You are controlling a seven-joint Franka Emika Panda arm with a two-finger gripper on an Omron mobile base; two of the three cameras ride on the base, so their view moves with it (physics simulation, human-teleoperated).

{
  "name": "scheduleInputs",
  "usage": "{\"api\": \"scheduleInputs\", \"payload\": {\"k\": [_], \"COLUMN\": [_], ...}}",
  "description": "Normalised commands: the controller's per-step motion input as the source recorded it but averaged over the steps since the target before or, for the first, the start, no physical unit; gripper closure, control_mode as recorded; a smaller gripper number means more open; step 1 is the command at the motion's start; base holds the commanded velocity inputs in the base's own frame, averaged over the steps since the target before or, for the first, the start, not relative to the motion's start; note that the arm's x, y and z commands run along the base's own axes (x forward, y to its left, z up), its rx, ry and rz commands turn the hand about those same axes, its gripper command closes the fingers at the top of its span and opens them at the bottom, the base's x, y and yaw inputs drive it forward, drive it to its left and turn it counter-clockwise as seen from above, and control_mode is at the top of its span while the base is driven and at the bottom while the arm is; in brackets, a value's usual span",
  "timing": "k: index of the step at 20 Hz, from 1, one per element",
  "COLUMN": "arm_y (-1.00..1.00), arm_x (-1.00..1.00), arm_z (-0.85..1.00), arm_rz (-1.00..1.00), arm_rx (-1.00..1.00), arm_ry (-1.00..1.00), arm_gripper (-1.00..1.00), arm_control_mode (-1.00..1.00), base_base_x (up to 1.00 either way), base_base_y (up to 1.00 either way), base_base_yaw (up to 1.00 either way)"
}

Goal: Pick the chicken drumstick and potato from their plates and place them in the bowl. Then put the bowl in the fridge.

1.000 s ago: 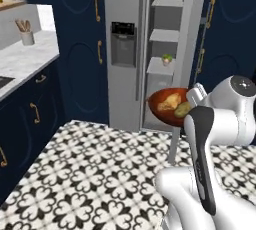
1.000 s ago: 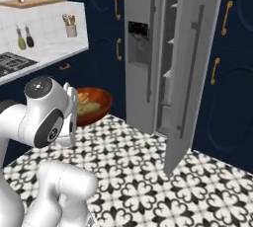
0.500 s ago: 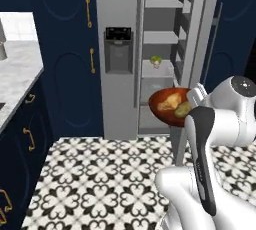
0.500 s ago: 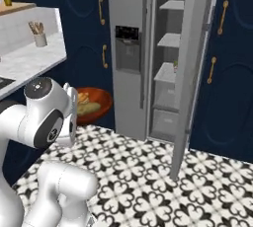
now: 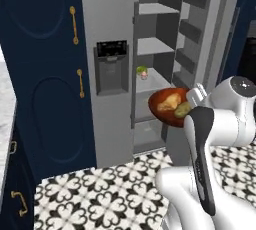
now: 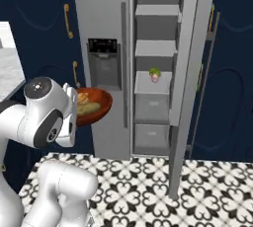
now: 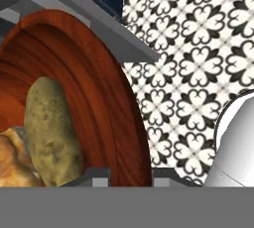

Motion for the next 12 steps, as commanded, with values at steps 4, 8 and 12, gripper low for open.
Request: {"api": "scheduleInputs", "payload": {"k": [4, 8, 12], "arm_y": [0.00, 0.00, 0.00], "arm_x": [0.00, 0.00, 0.00], "arm_z": [0.00, 0.00, 0.00], "arm_rz": [0.00, 0.00, 0.00], "arm_rx": [0.00, 0.00, 0.00], "arm_ry": [0.00, 0.00, 0.00], "arm_gripper": [1.00, 1.00, 1.00], "arm_control_mode": [1.00, 1.00, 1.00], "base_base_x": [0.84, 0.79, 0.81], "base_base_y": [0.31, -0.05, -0.28], "base_base_yaw": [-0.24, 0.00, 0.00]}}
